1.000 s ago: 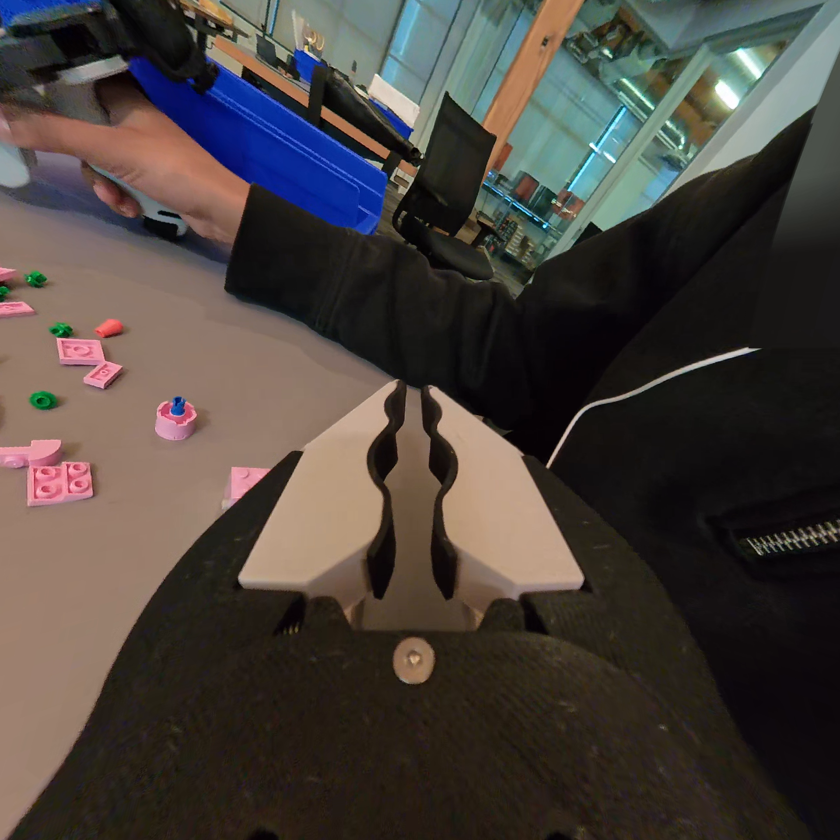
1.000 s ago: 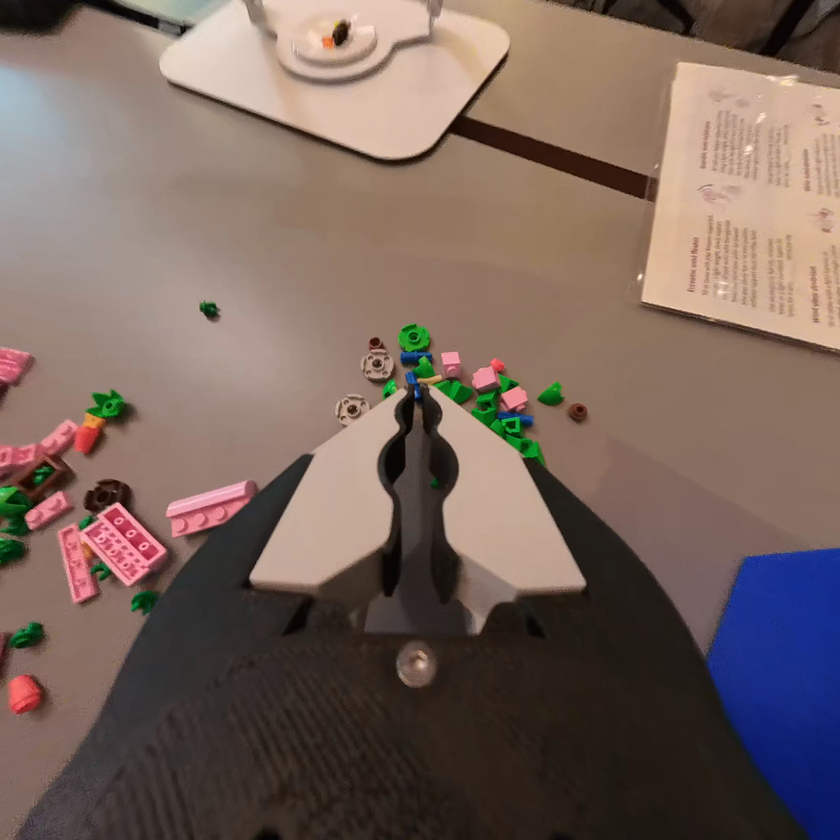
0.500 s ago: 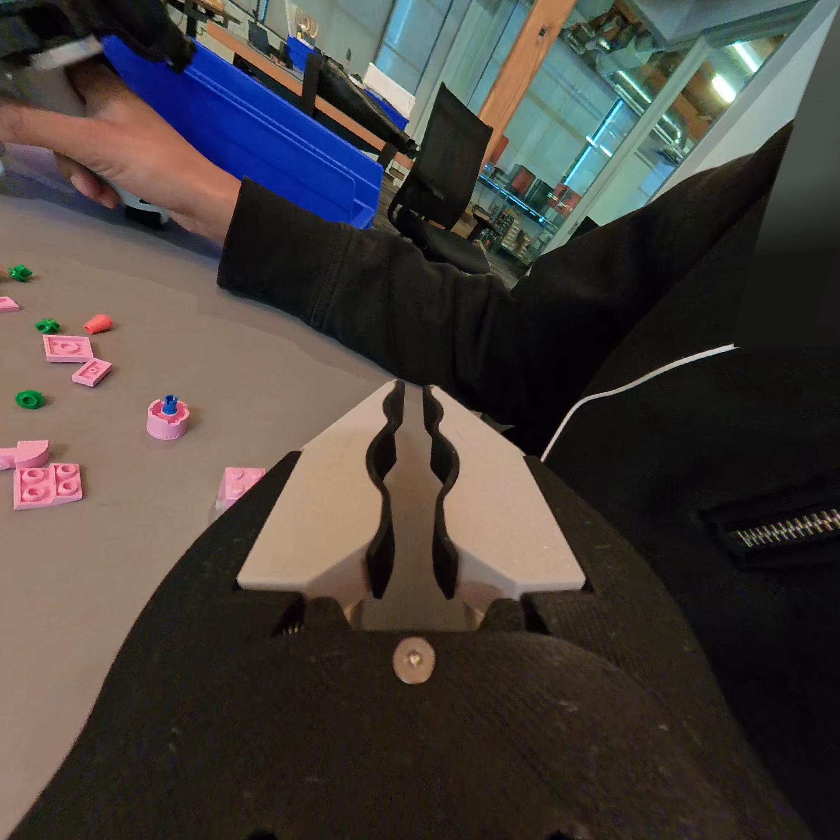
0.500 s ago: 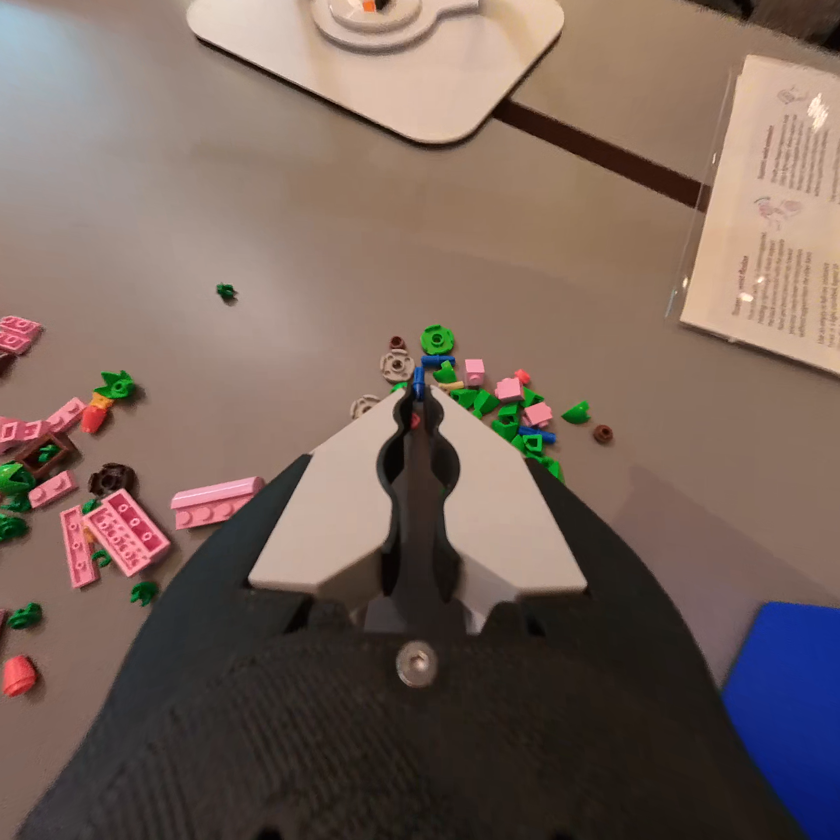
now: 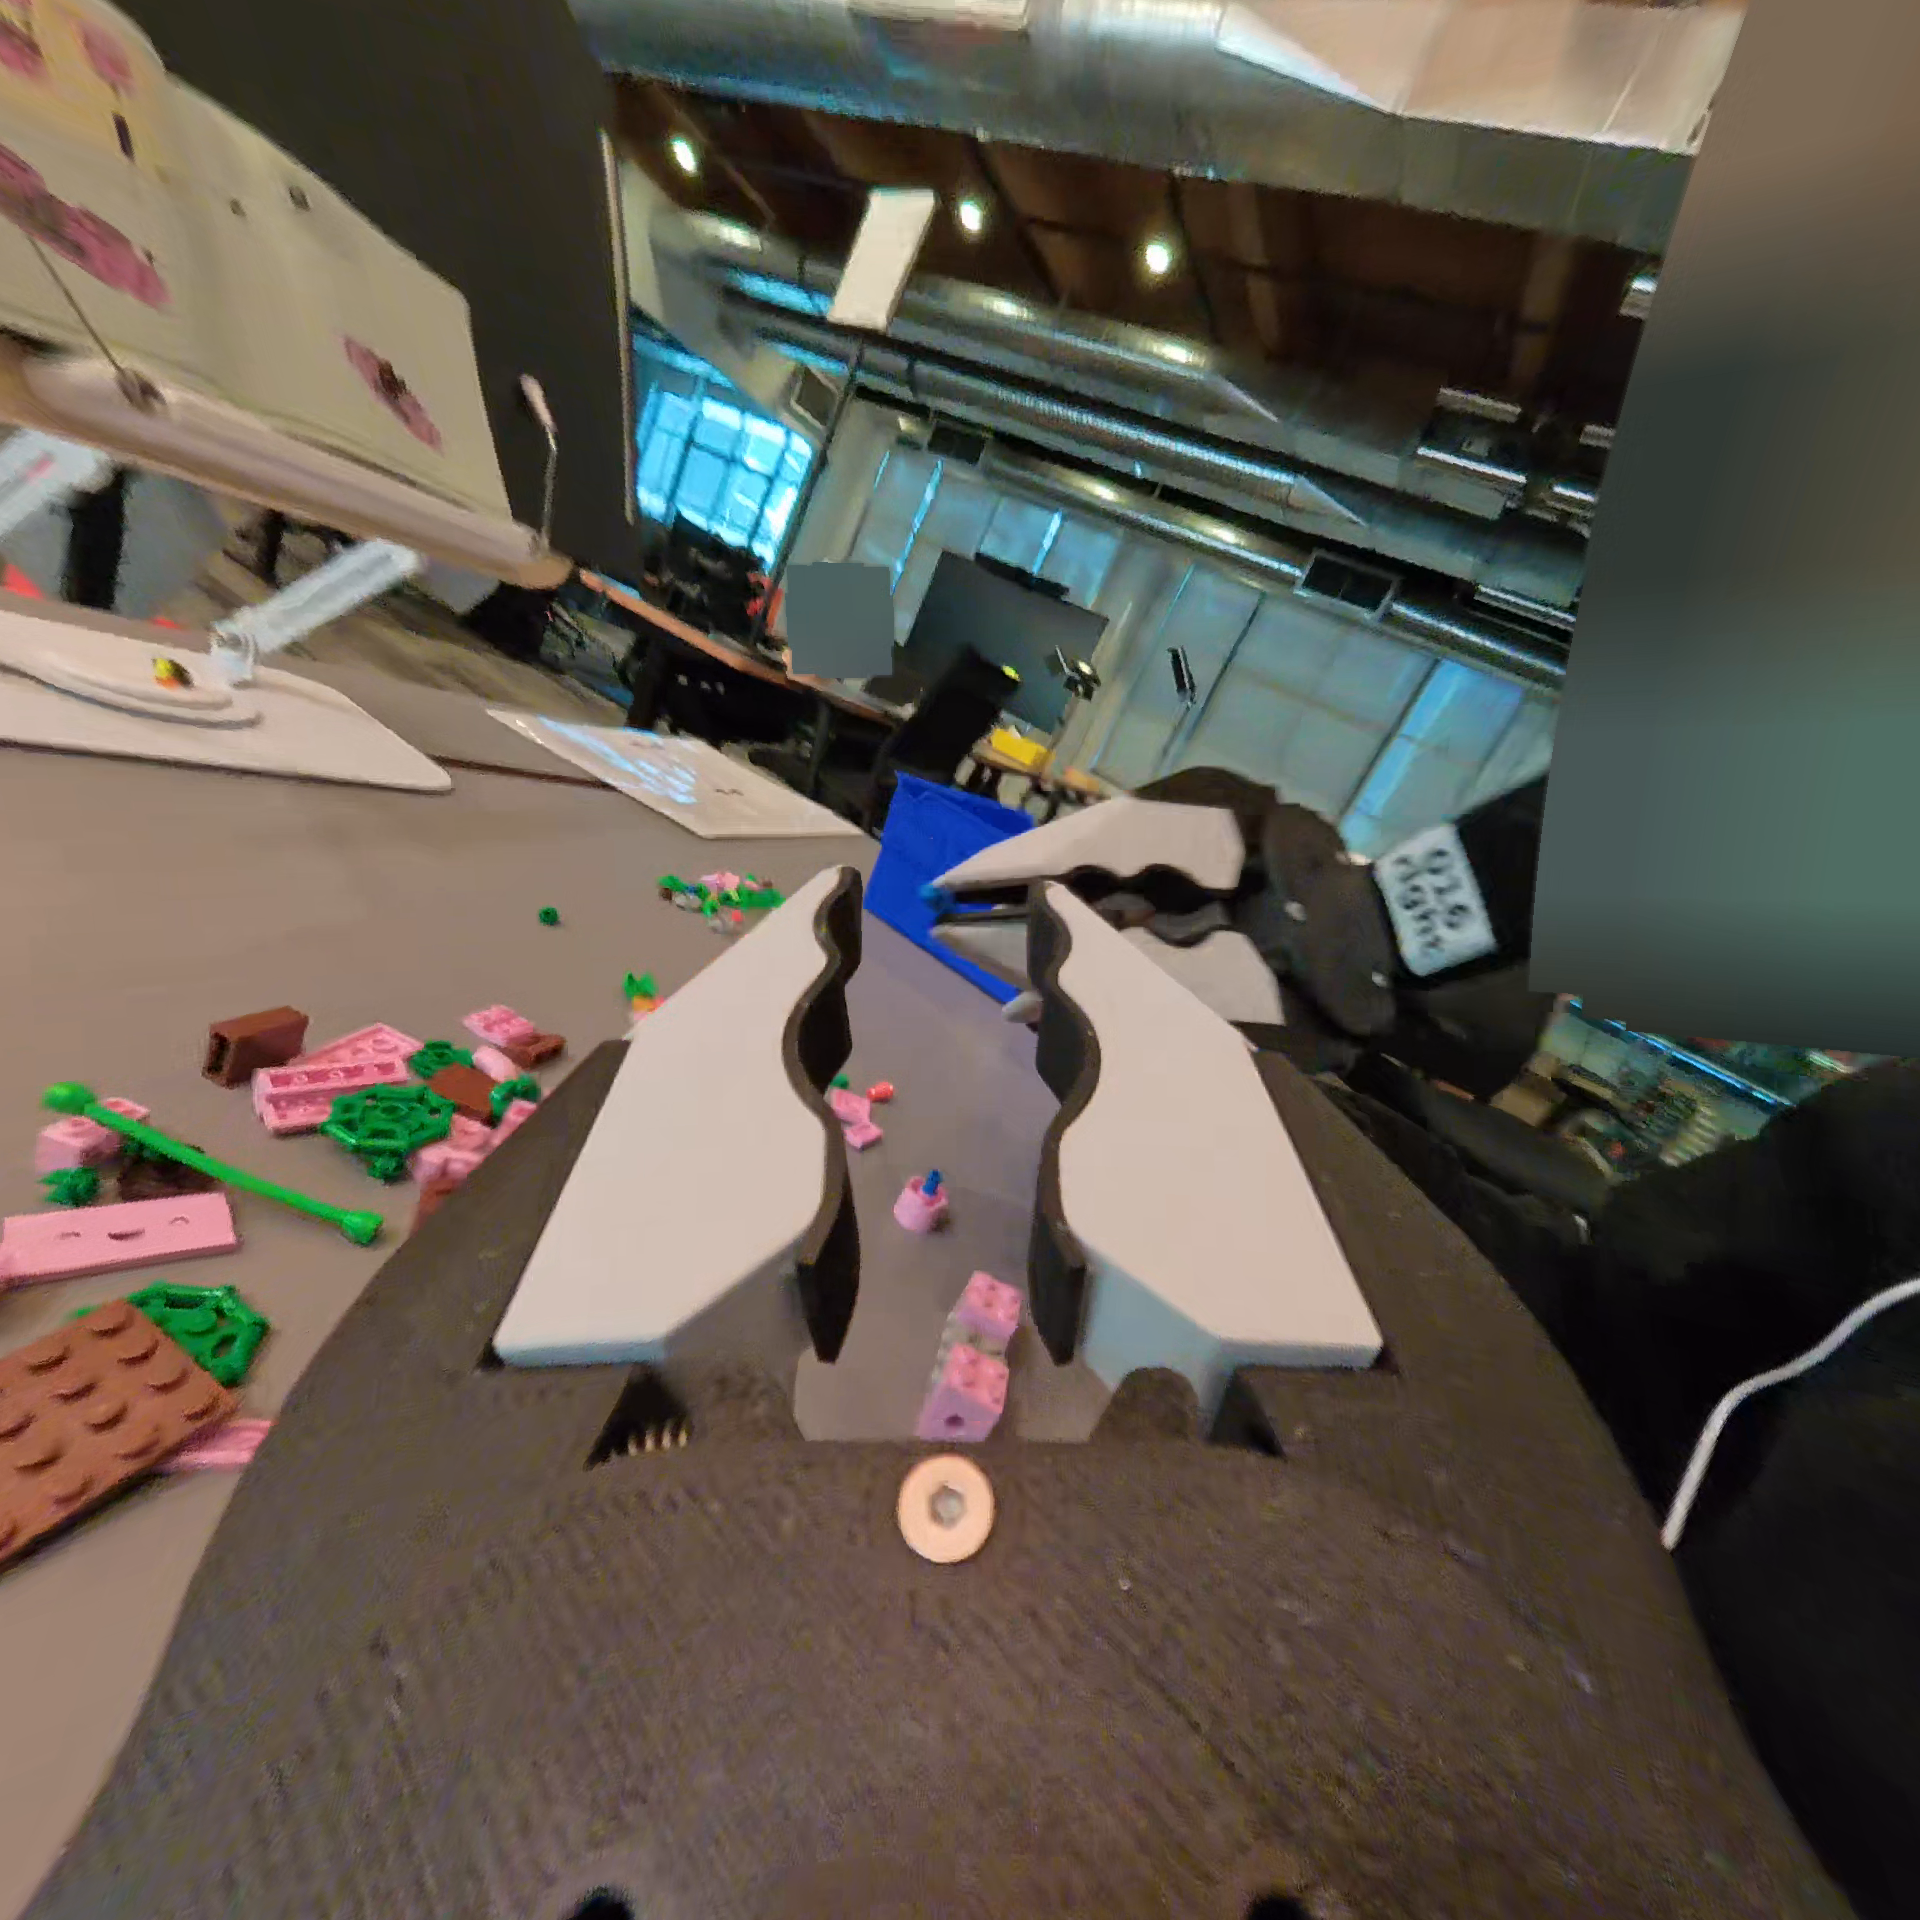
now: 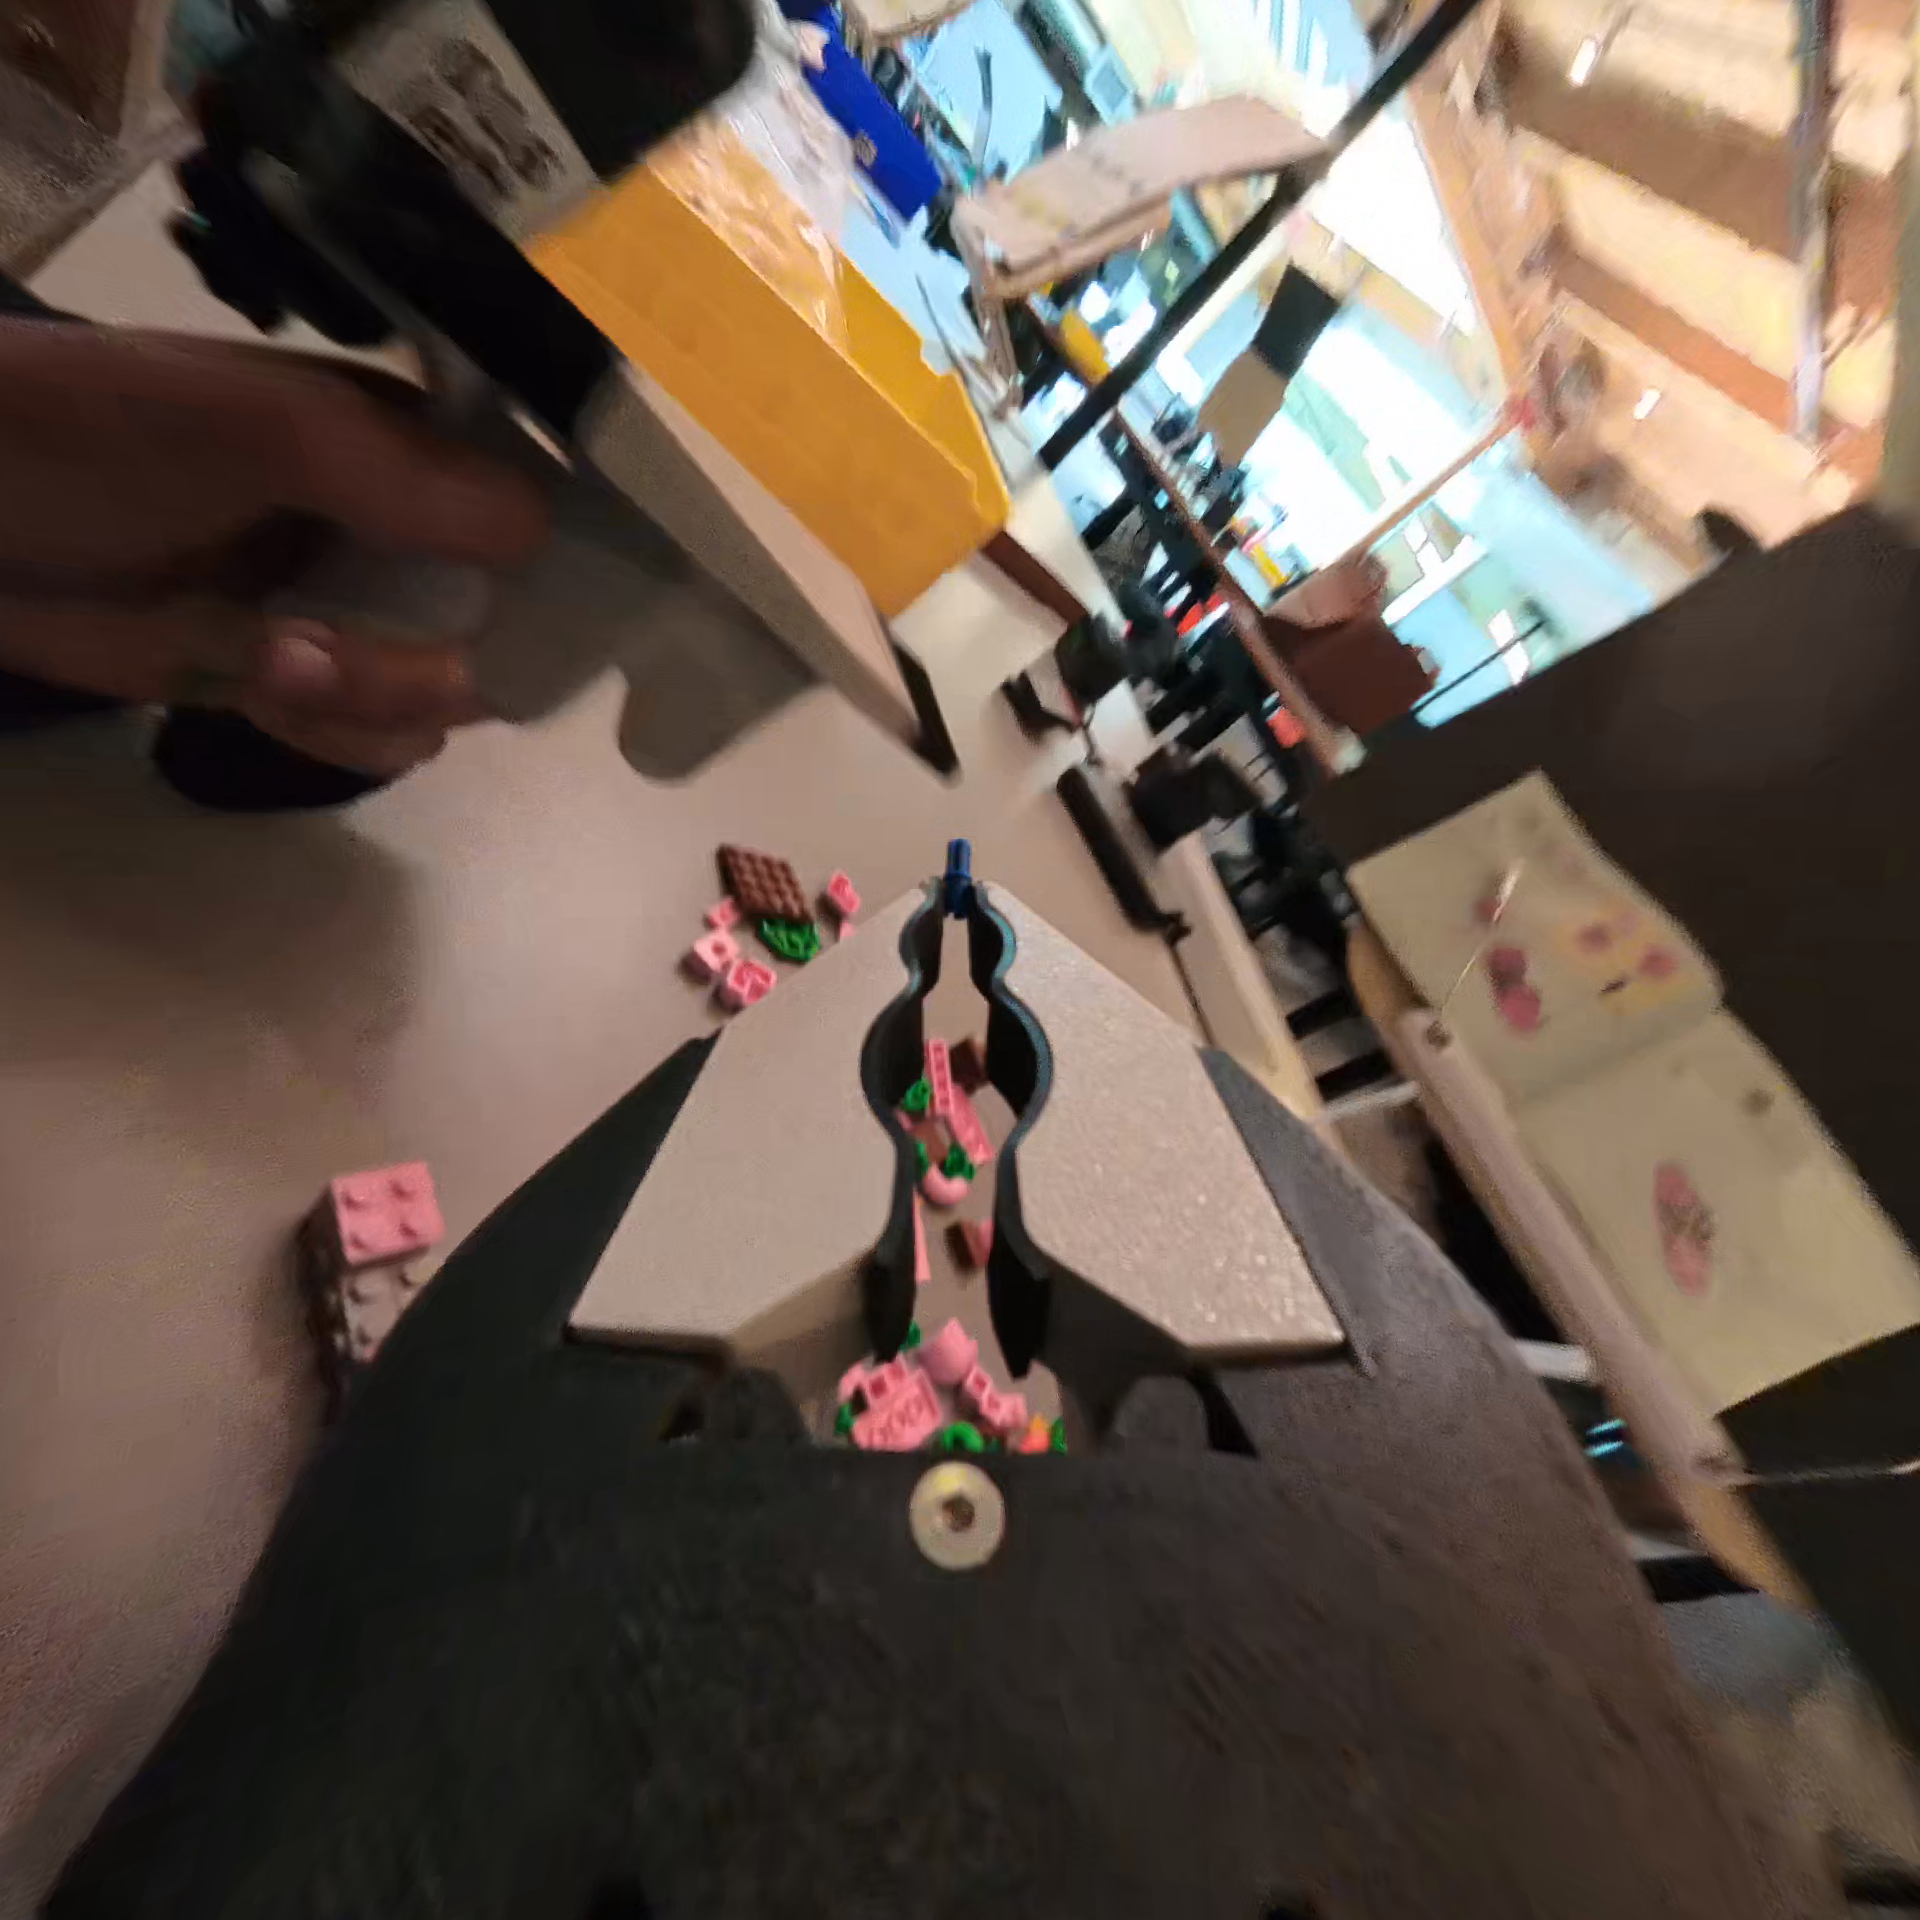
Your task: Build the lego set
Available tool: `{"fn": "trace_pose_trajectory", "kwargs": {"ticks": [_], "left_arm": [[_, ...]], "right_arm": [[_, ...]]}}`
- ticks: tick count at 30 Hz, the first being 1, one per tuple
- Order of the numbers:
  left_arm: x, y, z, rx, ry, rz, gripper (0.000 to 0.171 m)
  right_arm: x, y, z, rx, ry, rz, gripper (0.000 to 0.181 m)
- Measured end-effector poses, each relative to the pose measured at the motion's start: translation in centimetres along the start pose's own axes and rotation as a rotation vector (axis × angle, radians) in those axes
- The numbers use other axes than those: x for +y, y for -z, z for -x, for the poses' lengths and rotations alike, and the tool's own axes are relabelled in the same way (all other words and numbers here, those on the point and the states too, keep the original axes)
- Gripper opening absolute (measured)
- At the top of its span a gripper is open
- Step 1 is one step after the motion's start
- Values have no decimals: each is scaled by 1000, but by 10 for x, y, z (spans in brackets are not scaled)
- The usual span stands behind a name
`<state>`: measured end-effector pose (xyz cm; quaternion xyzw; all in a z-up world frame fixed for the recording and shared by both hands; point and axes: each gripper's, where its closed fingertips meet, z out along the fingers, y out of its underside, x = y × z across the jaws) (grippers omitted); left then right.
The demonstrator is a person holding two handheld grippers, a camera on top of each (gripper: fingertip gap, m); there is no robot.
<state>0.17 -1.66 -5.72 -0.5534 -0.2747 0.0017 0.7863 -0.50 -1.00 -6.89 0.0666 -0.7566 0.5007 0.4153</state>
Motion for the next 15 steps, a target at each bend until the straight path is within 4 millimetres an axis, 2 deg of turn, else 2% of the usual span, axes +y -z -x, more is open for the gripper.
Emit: {"fn": "trace_pose_trajectory", "kwargs": {"ticks": [2,3,5,6,10,12,15], "left_arm": [[7,-4,-6,65,49,41,32],[5,-3,-11,105,68,27,32],[2,-1,-16,162,96,9,15],[2,0,-21,204,119,8,11],[4,-1,-31,331,243,21,17],[1,1,-28,343,285,7,5],[0,4,-30,390,335,5,2]], "right_arm": [[-19,5,5,63,97,-41,2],[-23,8,4,90,126,-50,2],[-25,12,4,99,124,-61,2],[-26,14,5,84,103,-72,3],[-23,16,7,71,103,-78,3],[-26,17,11,47,104,-93,2],[-29,17,15,30,105,-103,2]]}}
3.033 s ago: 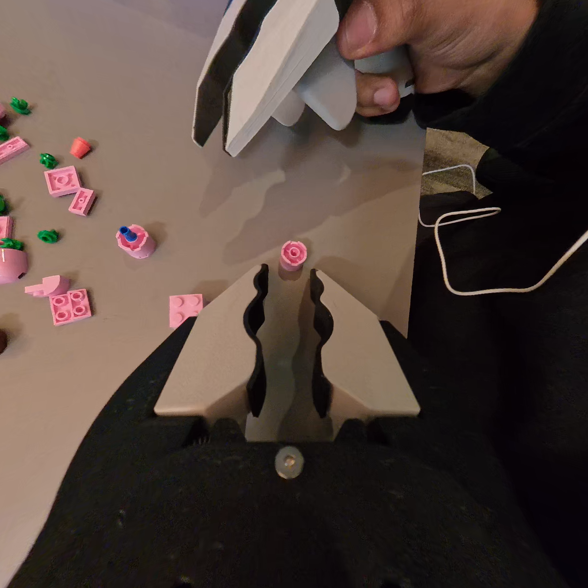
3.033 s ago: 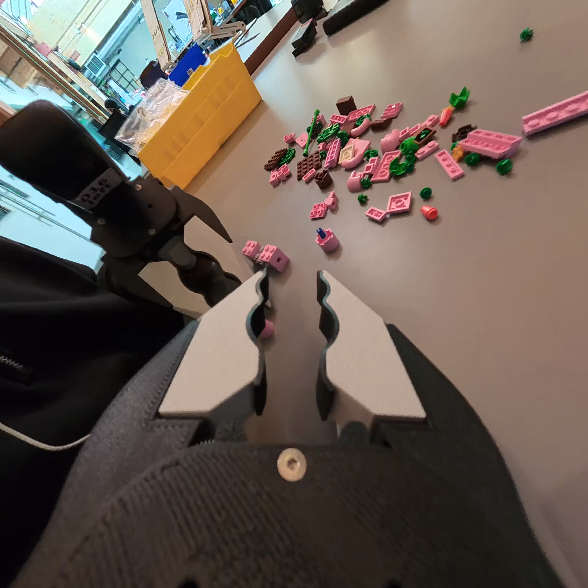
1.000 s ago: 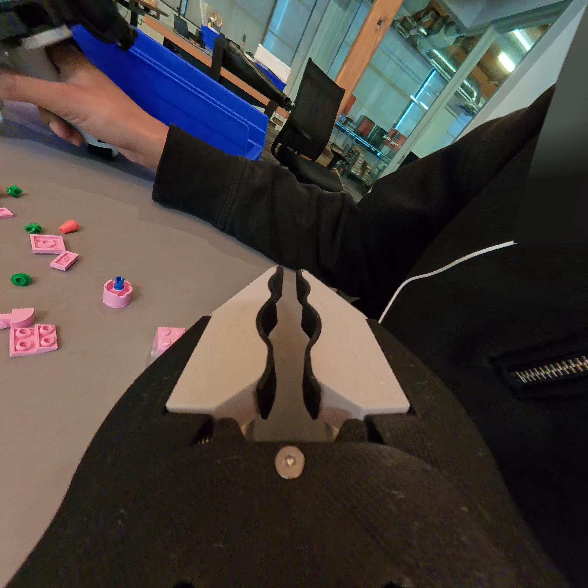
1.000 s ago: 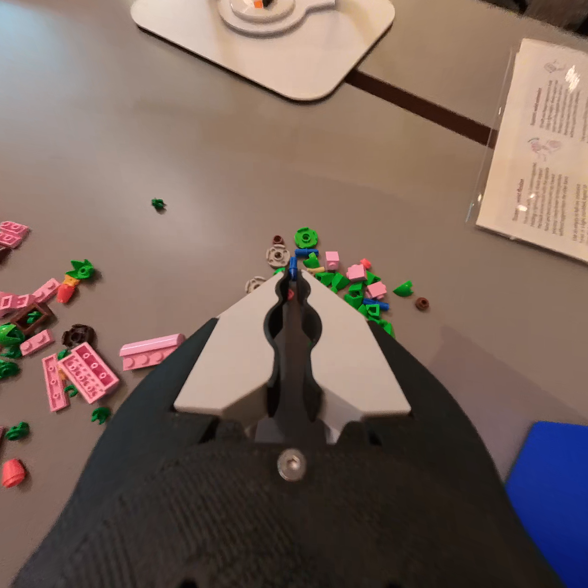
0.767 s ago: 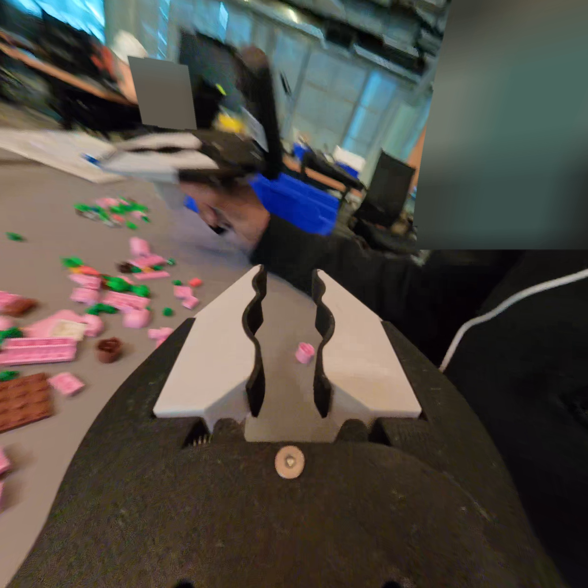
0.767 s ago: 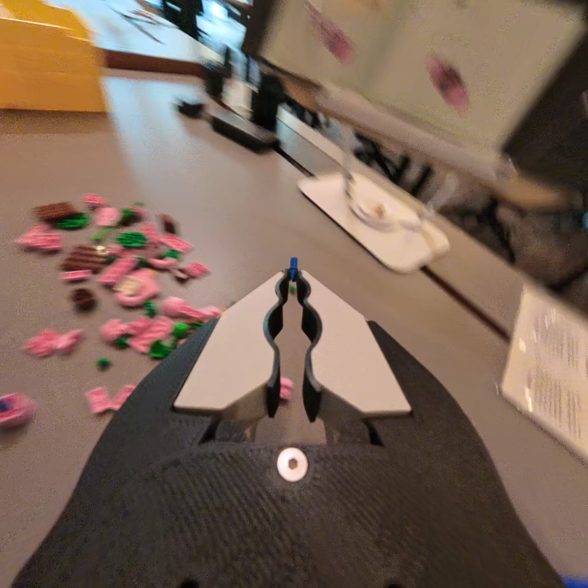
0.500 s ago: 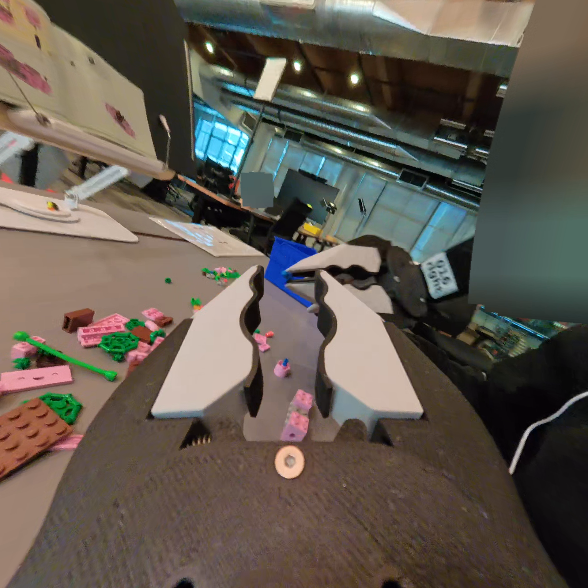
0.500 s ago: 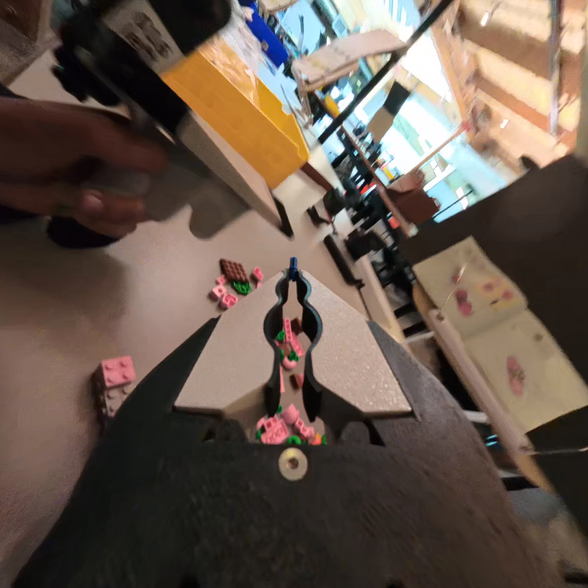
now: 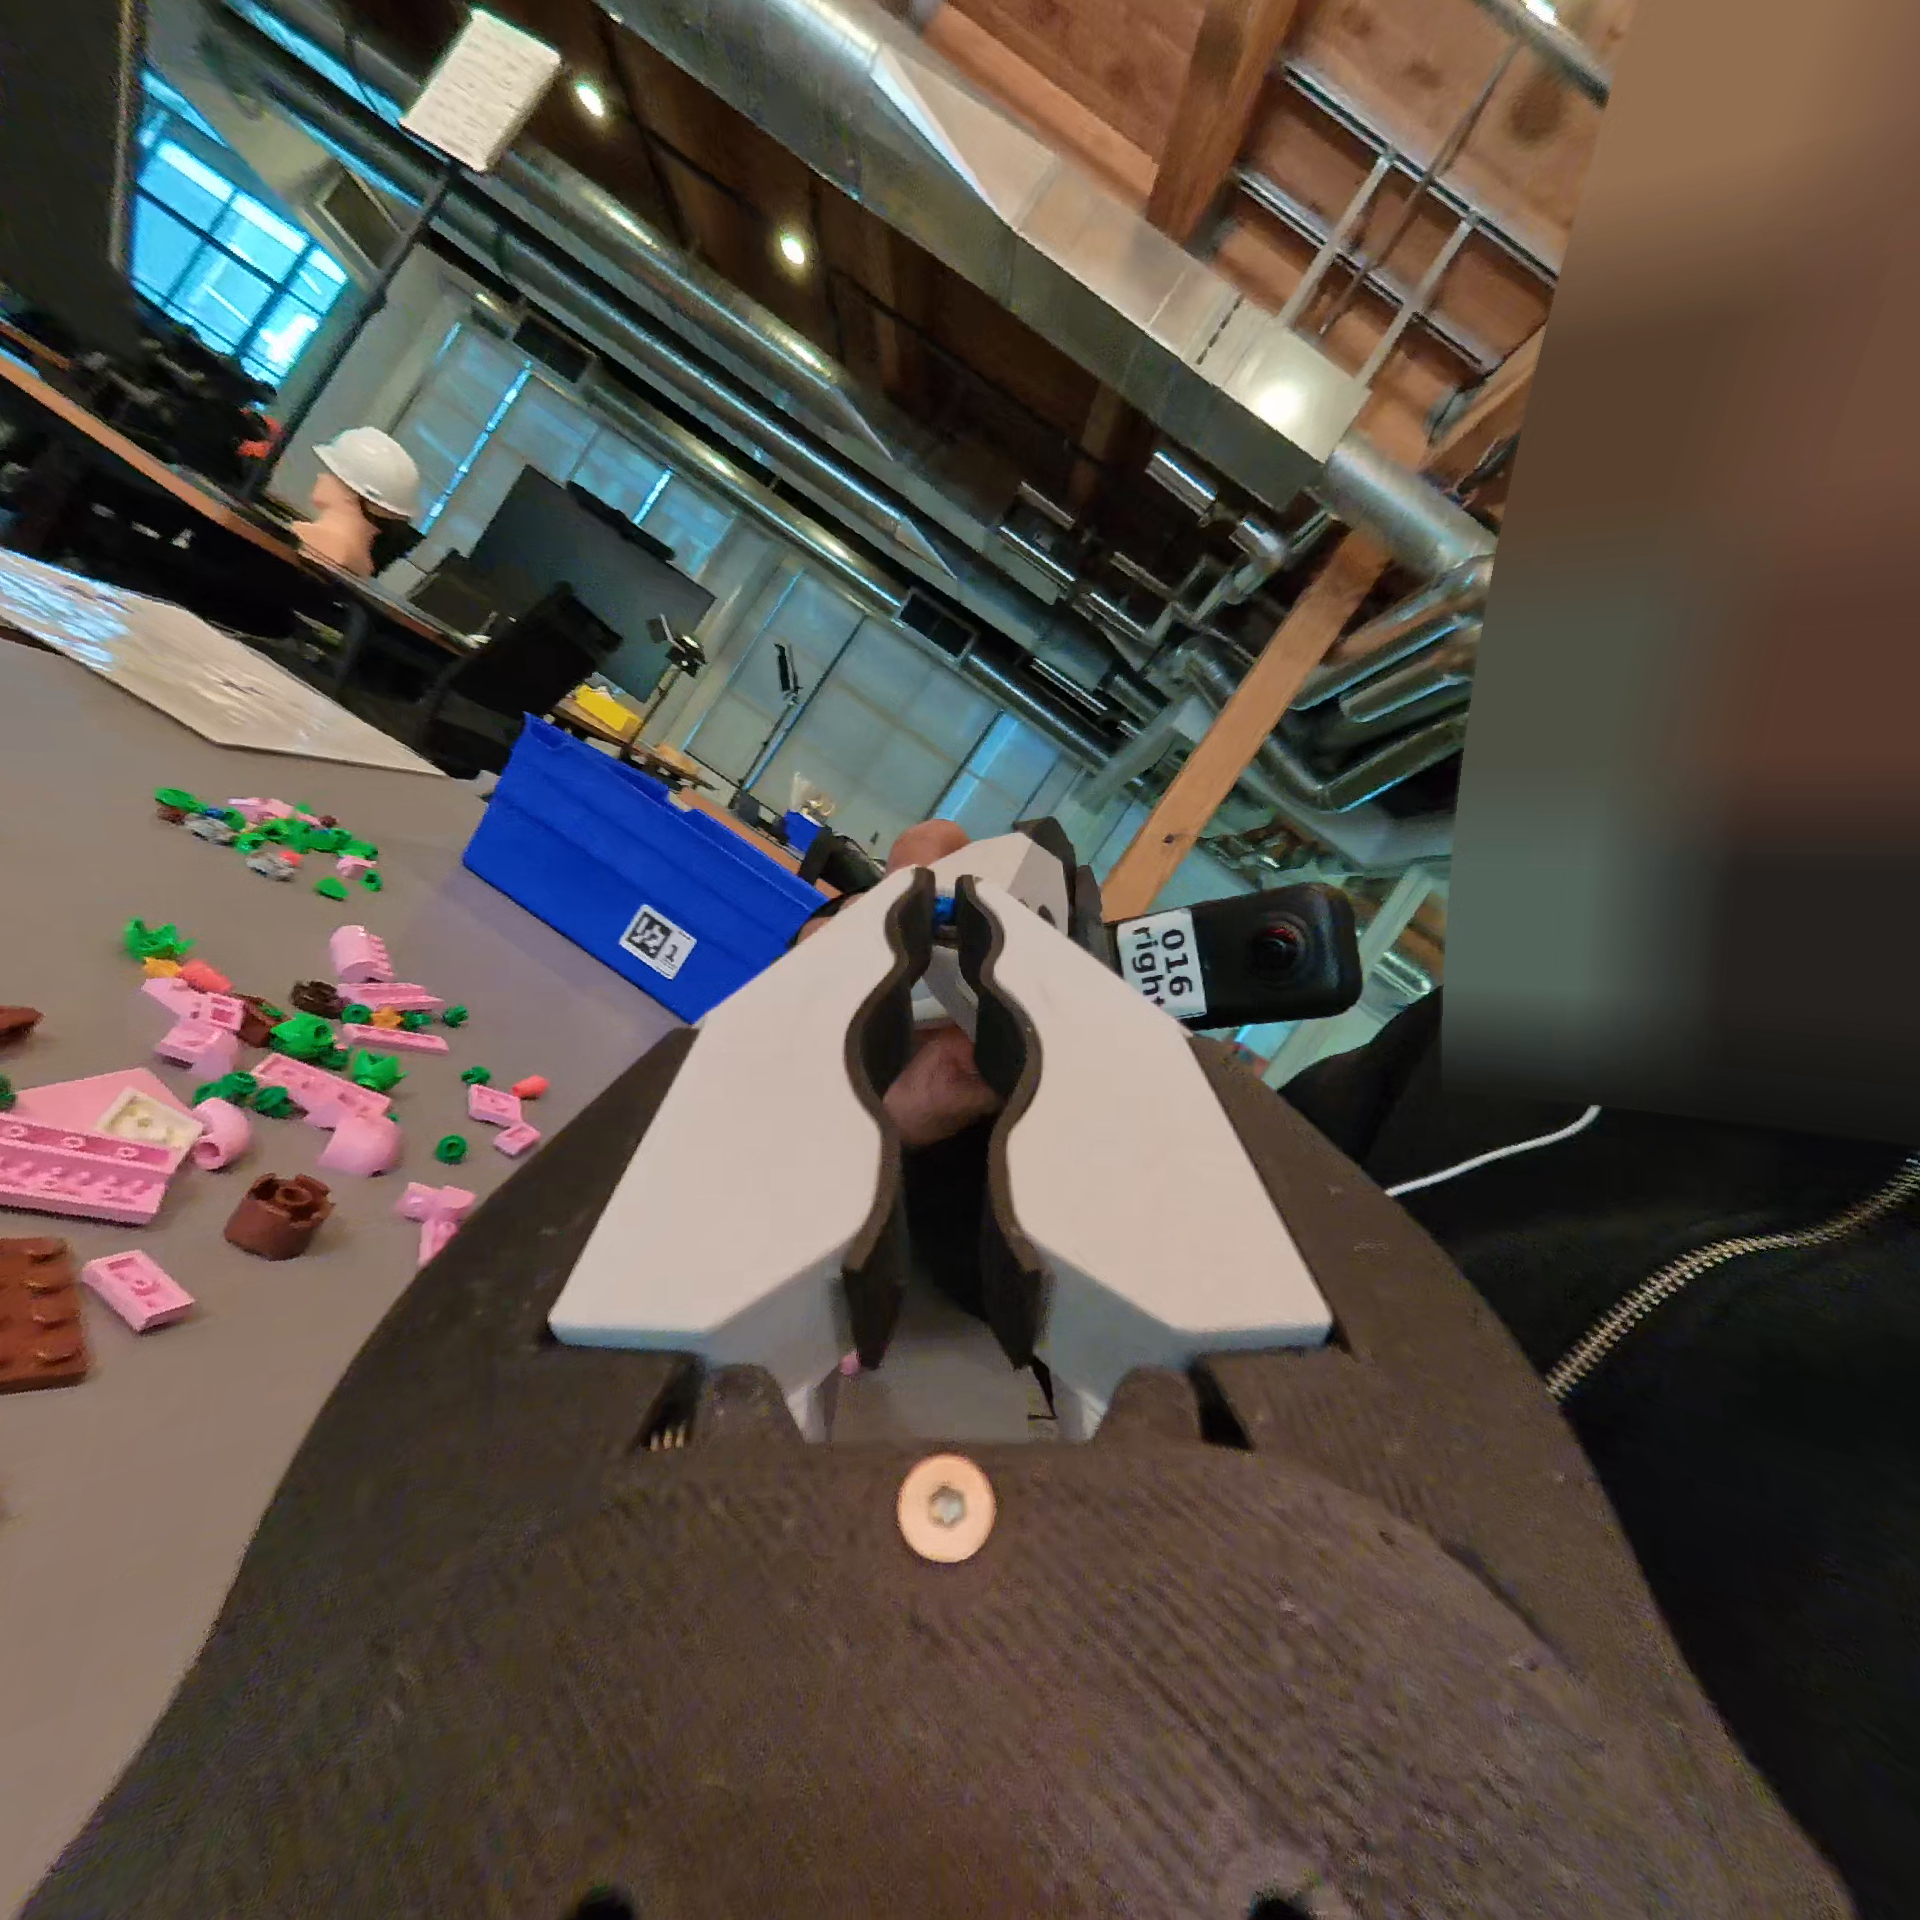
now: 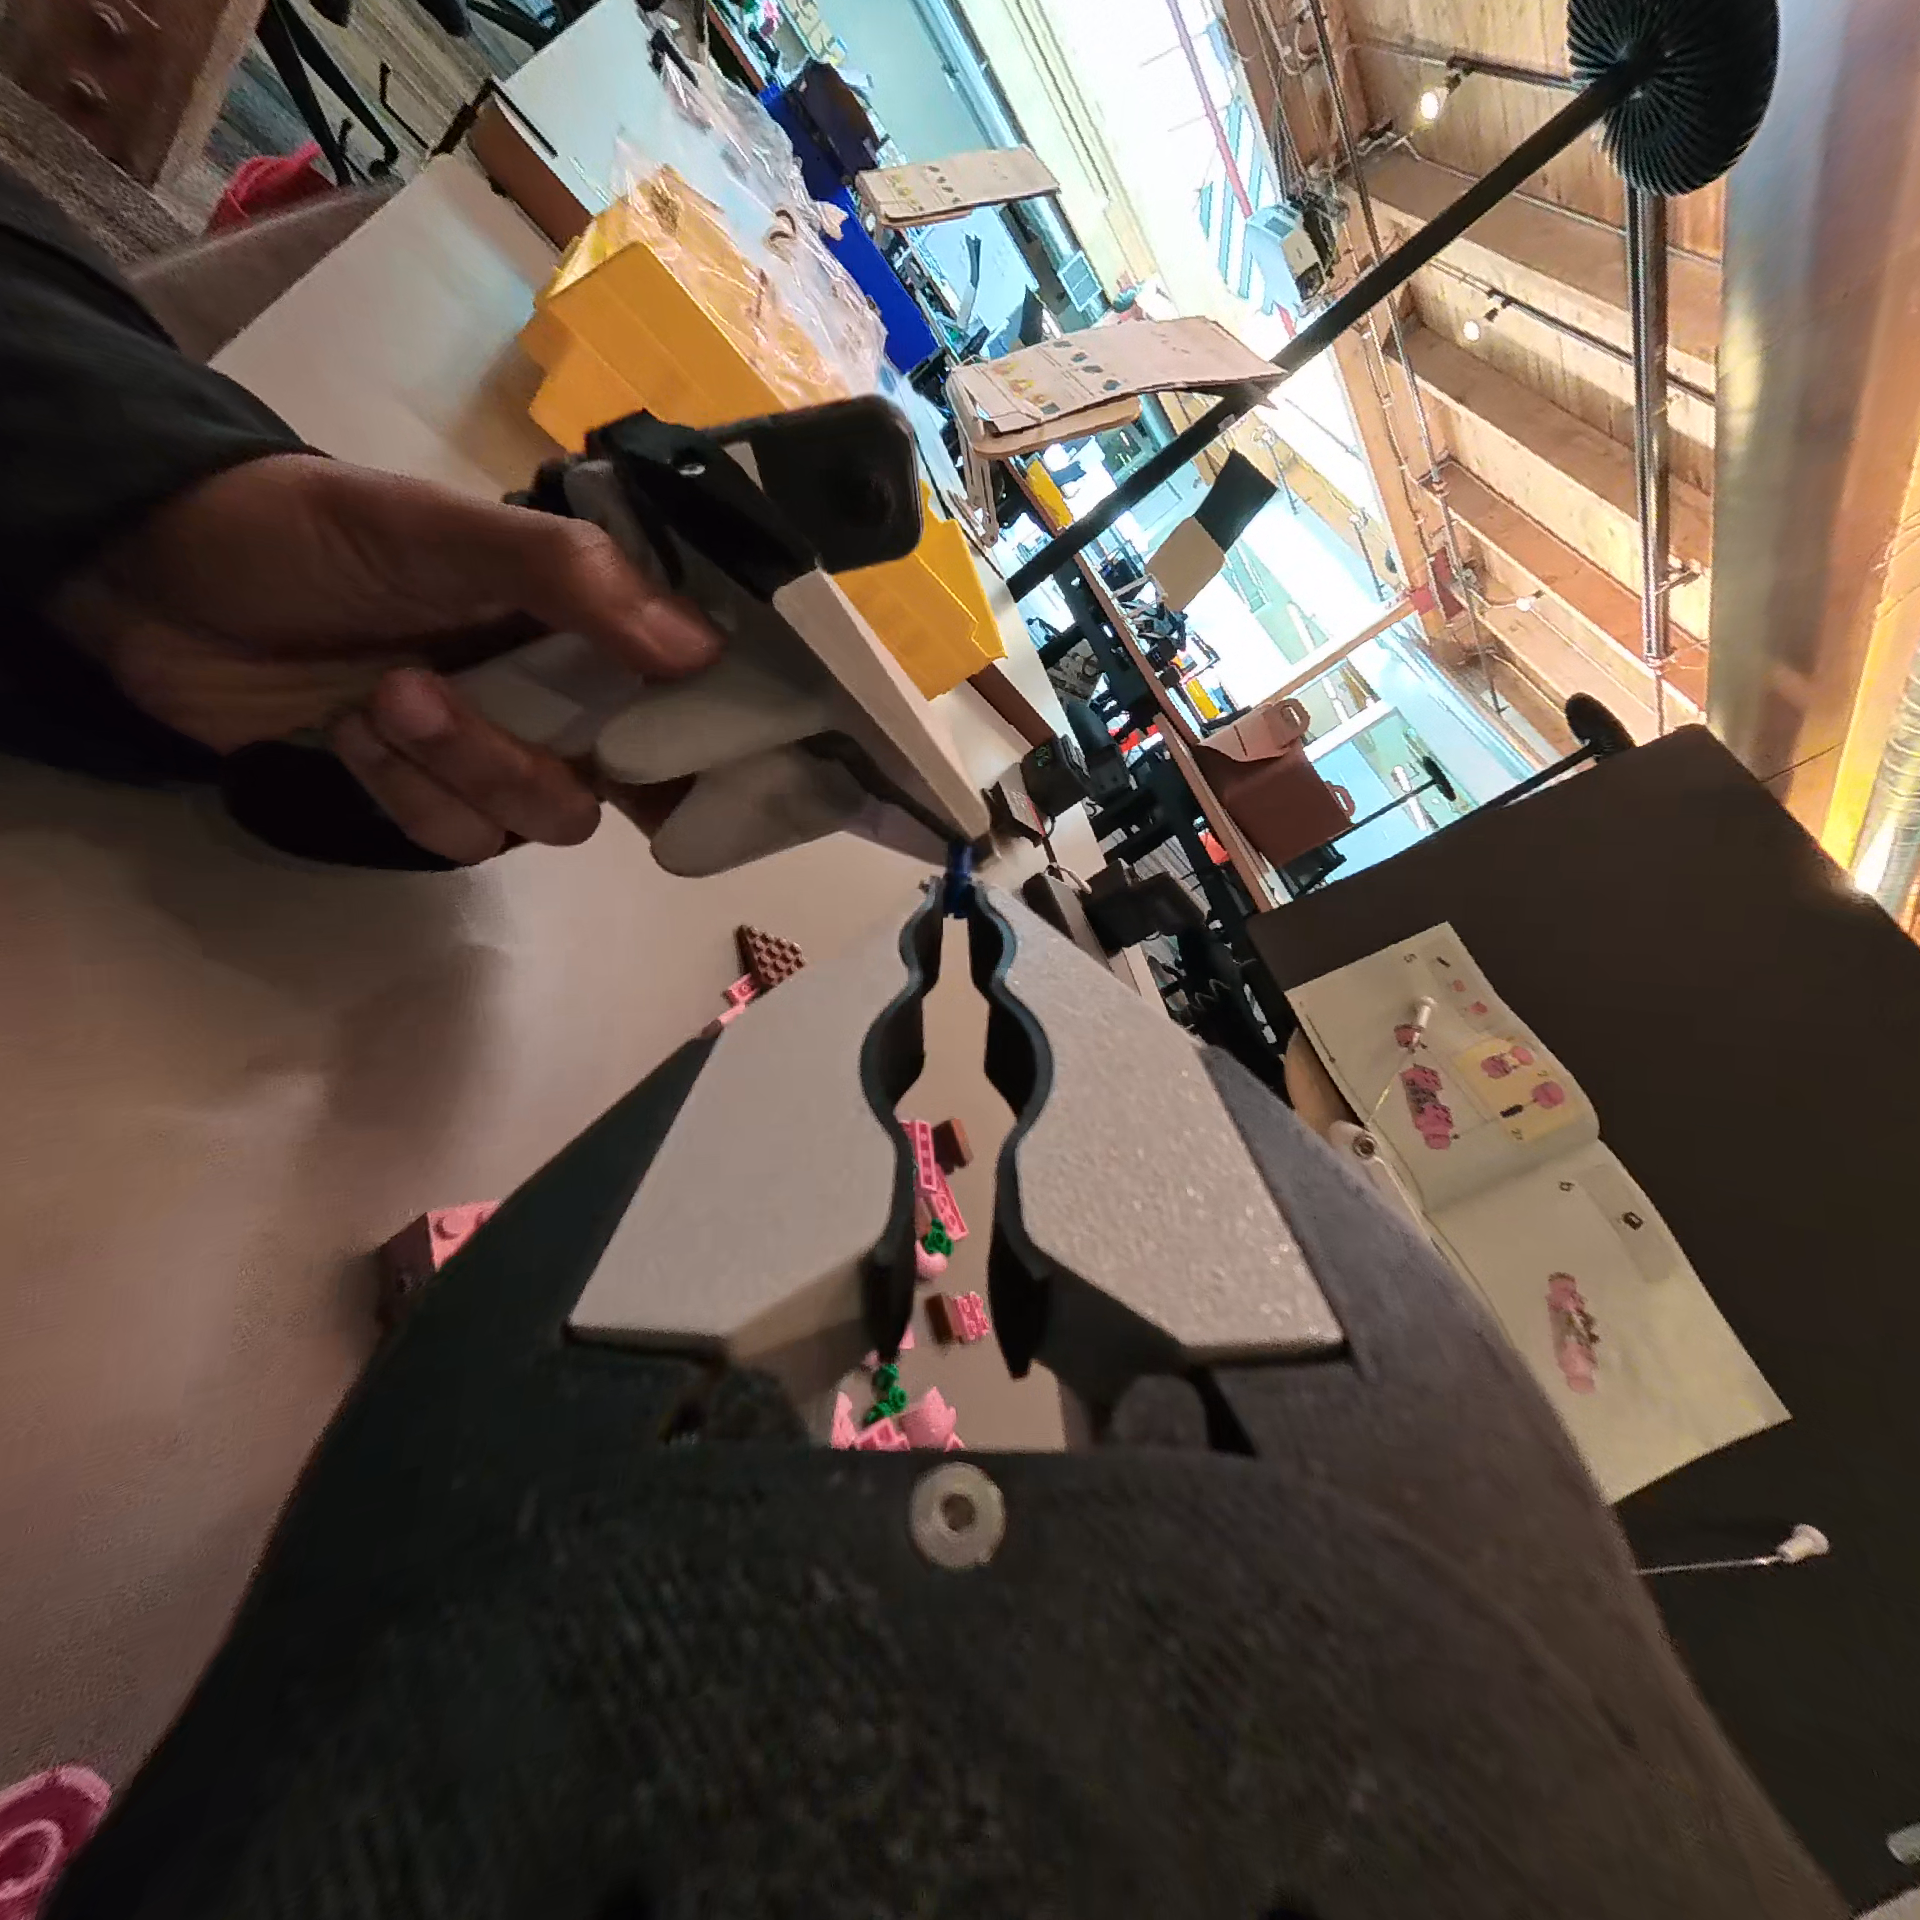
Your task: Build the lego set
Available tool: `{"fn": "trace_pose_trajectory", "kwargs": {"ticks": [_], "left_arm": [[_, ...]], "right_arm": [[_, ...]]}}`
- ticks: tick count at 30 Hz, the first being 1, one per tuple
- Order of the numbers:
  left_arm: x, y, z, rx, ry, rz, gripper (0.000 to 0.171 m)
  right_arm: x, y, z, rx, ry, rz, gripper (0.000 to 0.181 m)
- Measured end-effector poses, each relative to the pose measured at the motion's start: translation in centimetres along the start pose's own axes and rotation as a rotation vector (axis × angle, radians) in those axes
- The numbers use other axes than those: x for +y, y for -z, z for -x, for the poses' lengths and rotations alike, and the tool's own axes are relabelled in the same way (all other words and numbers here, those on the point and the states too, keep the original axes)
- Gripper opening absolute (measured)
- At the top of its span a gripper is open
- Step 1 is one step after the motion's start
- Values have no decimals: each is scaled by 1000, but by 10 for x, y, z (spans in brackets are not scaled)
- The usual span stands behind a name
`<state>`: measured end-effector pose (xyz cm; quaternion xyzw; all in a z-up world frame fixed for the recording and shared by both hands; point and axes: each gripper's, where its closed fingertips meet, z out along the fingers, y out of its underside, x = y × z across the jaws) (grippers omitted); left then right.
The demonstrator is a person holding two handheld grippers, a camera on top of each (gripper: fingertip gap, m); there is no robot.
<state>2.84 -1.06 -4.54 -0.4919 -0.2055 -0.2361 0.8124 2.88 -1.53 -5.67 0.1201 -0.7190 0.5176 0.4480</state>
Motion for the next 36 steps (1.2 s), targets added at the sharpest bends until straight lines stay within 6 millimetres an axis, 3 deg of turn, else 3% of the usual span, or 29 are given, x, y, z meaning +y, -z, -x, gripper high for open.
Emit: {"fn": "trace_pose_trajectory", "kwargs": {"ticks": [5,10,14,17,20,22,25,28,30,36], "left_arm": [[-1,2,0,46,77,-8,1],[-2,3,0,123,198,-27,0],[-3,5,2,130,230,-42,0],[-3,5,2,110,200,-39,0],[-2,4,2,84,153,-30,0],[-7,7,3,51,109,-45,0],[-29,27,17,-101,-17,-98,0],[-62,64,36,-323,-171,-151,0],[-68,80,45,-440,-256,-88,0],[-54,109,76,-775,-539,292,7]], "right_arm": [[-2,1,1,-8,-16,-31,2],[-17,12,-5,50,-19,-188,0],[-10,12,-11,87,1,-161,0],[-1,27,-42,191,-76,-161,0],[27,62,-94,378,-241,-134,0],[44,85,-117,447,-405,-160,0],[84,92,-122,445,-666,-94,0],[117,82,-106,376,-849,43,5],[117,76,-100,340,-895,43,7],[109,78,-103,368,-819,43,7]]}}
